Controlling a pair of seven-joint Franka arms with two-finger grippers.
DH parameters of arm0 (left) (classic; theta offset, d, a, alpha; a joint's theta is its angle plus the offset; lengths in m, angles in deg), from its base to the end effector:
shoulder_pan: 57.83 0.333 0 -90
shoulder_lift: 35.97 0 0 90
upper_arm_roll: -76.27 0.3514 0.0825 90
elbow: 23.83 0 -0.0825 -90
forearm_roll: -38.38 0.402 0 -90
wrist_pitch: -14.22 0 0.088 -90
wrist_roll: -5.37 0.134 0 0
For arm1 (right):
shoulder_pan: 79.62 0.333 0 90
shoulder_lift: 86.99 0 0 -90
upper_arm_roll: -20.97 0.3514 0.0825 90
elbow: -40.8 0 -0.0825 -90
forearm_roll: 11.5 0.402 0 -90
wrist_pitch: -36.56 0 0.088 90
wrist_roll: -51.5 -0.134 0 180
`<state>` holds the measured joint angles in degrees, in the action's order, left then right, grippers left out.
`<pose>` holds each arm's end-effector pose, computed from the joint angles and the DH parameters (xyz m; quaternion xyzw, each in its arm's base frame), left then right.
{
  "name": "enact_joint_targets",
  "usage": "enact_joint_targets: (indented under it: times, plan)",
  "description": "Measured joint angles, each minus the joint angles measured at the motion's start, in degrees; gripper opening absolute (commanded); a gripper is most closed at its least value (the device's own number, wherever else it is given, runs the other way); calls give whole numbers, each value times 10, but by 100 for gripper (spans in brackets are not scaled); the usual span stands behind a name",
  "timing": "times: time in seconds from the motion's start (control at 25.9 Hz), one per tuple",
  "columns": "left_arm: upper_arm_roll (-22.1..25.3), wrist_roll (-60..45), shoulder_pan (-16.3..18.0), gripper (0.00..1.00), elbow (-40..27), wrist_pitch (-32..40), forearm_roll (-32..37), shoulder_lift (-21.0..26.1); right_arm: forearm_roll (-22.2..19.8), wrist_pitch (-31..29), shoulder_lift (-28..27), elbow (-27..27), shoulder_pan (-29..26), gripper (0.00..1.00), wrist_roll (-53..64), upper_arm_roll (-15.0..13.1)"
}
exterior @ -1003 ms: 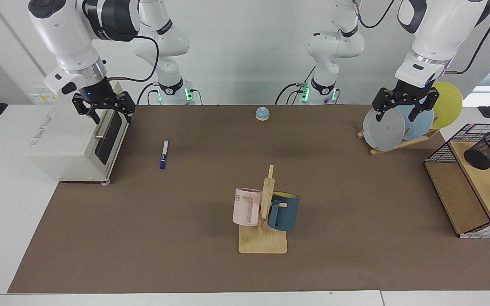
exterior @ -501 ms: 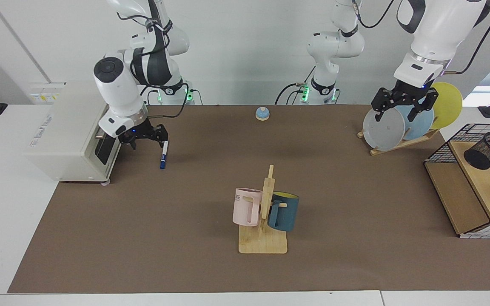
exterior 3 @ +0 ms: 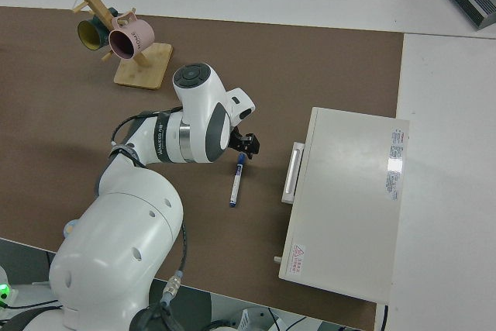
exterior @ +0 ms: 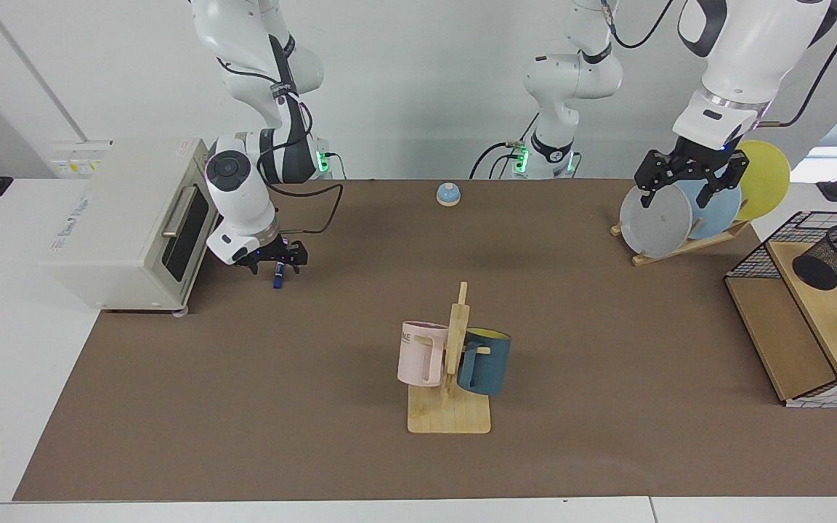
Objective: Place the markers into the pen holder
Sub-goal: 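Close the right gripper on the marker and lift it, then carry the marker toward the middle while the left gripper reaches in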
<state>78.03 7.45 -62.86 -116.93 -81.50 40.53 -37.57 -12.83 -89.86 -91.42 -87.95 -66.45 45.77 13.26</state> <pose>0.5737 -0.0278 0.6314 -0.9980 0.0478 -0.0370 0.0179 0.5283 0.0493 0.3190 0.9982 0.0050 -0.0570 0.0198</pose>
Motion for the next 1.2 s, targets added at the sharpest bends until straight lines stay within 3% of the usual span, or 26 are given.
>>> enact_joint_targets:
  times: [0.23,0.27,0.42,0.5,0.58,0.62,0.66,1.2]
  plan:
    - [0,0,0,100,0,0,0,0,0,-16,-6,-20,-10,99,-12,-3]
    - [0,0,0,100,0,0,0,0,0,-24,-7,-26,-11,93,-13,-3]
    - [0,0,0,100,0,0,0,0,0,-49,-8,-47,-18,56,-15,-4]
    - [0,0,0,100,0,0,0,0,0,-53,-8,-52,-18,44,-16,-4]
    - [0,0,0,100,0,0,0,0,0,-53,-8,-53,-17,21,-18,-3]
    - [0,0,0,100,0,0,0,0,0,-53,-8,-53,-17,3,-20,-3]
    - [0,0,0,100,0,0,0,0,0,-53,-8,-53,-16,0,-21,-2]
    - [0,0,0,100,0,4,0,0,1,-38,-8,-28,-6,0,-71,0]
